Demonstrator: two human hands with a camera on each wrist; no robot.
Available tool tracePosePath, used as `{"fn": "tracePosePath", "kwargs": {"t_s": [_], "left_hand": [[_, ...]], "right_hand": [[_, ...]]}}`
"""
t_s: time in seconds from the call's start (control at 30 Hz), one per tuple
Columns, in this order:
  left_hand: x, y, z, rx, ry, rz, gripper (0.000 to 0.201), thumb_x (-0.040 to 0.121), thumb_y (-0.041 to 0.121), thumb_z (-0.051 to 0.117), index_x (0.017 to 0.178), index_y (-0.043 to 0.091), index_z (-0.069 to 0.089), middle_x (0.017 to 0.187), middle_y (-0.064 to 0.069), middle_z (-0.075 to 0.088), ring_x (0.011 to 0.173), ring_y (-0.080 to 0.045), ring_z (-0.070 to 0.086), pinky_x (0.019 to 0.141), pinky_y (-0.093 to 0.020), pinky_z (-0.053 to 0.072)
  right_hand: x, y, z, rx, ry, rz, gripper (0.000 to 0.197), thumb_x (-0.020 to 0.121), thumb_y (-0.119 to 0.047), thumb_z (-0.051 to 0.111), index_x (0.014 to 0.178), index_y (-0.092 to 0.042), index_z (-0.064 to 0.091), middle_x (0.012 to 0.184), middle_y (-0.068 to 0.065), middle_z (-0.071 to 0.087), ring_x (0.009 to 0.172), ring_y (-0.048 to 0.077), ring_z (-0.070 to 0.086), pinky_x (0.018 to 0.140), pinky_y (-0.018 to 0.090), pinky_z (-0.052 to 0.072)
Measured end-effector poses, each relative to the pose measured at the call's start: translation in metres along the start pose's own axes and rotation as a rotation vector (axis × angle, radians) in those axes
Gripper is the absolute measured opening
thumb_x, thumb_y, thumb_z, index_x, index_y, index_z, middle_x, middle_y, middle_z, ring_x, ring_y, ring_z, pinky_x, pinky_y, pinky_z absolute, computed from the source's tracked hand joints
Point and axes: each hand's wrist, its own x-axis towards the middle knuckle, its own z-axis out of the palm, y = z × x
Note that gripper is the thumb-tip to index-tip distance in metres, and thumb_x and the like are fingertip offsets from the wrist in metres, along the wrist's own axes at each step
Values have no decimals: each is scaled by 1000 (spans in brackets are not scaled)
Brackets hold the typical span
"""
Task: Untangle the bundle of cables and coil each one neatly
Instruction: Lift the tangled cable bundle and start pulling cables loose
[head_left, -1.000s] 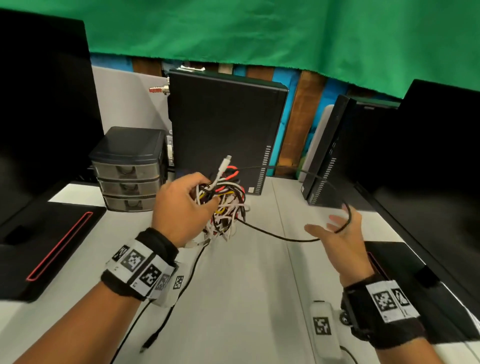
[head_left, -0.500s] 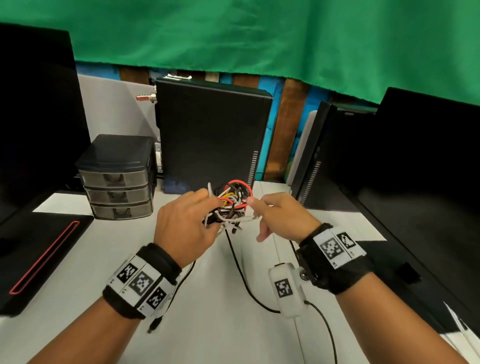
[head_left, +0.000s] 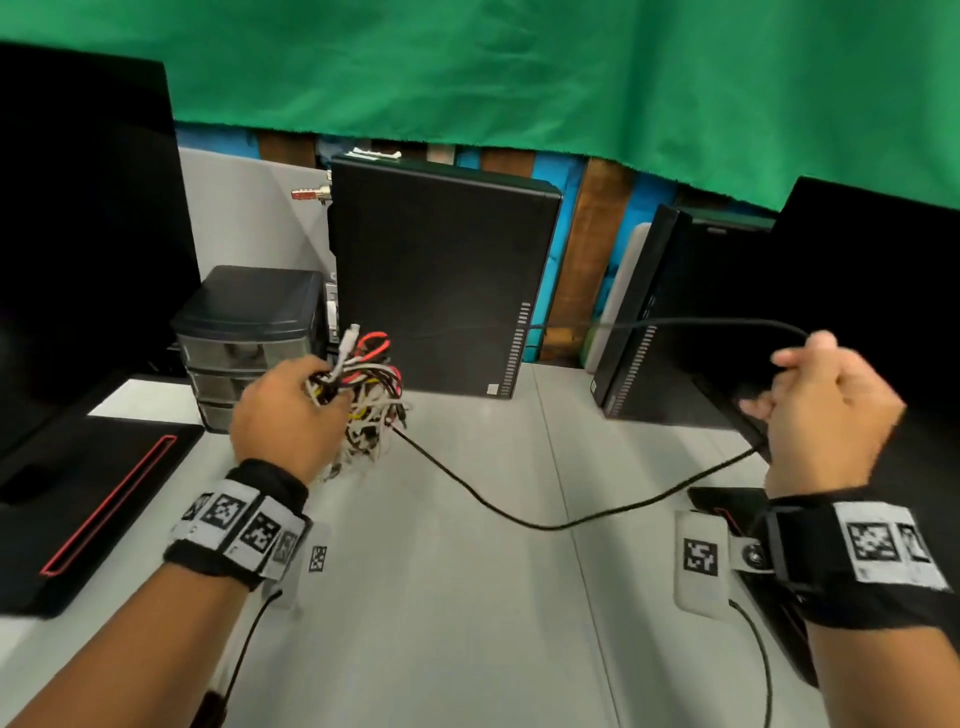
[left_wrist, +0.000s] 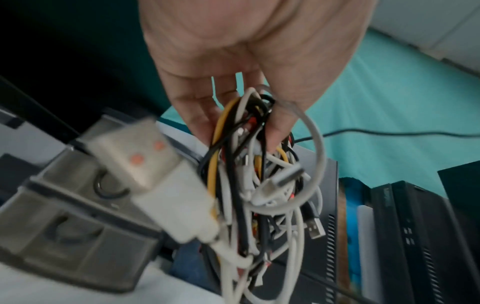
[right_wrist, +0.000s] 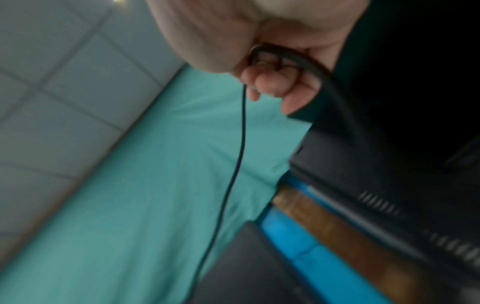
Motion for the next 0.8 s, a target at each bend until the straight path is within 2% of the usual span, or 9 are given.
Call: {"fn": "tracePosePath", "kwargs": {"t_s": [0.07, 0.13, 0.2, 0.3, 0.4, 0.5, 0.57, 0.7, 0.8], "left_hand": [[3, 4, -4, -2, 54, 44, 20, 80, 20, 78, 99, 17, 72, 94, -4, 69, 86, -28, 63, 75, -38, 50], [-1, 14, -8, -6, 75, 164, 23, 77, 14, 80, 98, 16, 72, 91, -3, 66, 81, -25, 62, 70, -33, 46], [-7, 25, -9, -40, 85, 302, 25, 73, 10, 82, 96, 13, 73, 86, -3, 65, 74, -22, 60, 65, -29, 42], [-16, 36, -8, -94, 90, 436, 26, 71, 10, 83, 95, 13, 74, 82, -3, 64, 71, -22, 59, 60, -30, 45], [-25, 43, -5, -113, 105, 551, 26, 72, 11, 82, 97, 10, 74, 79, -4, 62, 70, -22, 57, 57, -32, 47], [-30, 47, -3, -89, 112, 613, 26, 72, 10, 83, 96, 8, 73, 77, -5, 61, 69, -23, 56, 56, -31, 45], [-30, 45, -2, -77, 93, 602, 25, 71, 9, 83, 95, 10, 73, 77, -4, 59, 68, -23, 55, 57, -29, 44], [-19, 31, 1, -90, 32, 374, 24, 72, 13, 81, 94, 18, 74, 80, 0, 62, 72, -24, 61, 61, -36, 52], [-7, 11, 3, -266, 21, 84, 17, 75, 17, 81, 89, 22, 73, 81, 3, 69, 74, -22, 65, 71, -41, 57]], "right_hand": [[2, 30, -5, -257, -65, 114, 22, 98, -10, 49, 114, -14, 63, 82, 1, 70, 77, 17, 64, 81, 47, 56], [-6, 51, -2, -570, -295, 214, 59, 91, 1, 53, 146, -17, 41, 131, 14, 59, 119, 30, 56, 104, 48, 45], [-23, 50, 14, -629, -454, 118, 65, 90, 1, 59, 150, -16, 38, 144, 12, 50, 132, 29, 47, 109, 43, 40], [-52, 26, 55, -441, -591, -47, 38, 95, -26, 65, 132, -20, 61, 130, -1, 62, 122, 13, 56, 102, 32, 46], [-73, 0, 93, -275, -766, 2, 36, 95, -44, 61, 120, -20, 68, 116, -7, 68, 111, 5, 60, 95, 25, 48], [-77, -15, 111, -257, -877, 132, 28, 94, -42, 63, 92, -15, 70, 80, -6, 70, 78, 8, 67, 81, 32, 56], [-77, -24, 106, -170, -876, 99, 28, 97, -30, 61, 74, -14, 65, 55, -11, 57, 55, 6, 58, 64, 34, 55], [-64, -43, 72, 57, -599, -142, 28, 99, -24, 58, 73, -17, 63, 54, -15, 47, 52, 2, 43, 52, 17, 38], [-37, -33, 45, 69, -461, -23, 26, 100, -19, 57, 77, -8, 63, 49, -13, 46, 47, 4, 41, 47, 20, 37]]}}
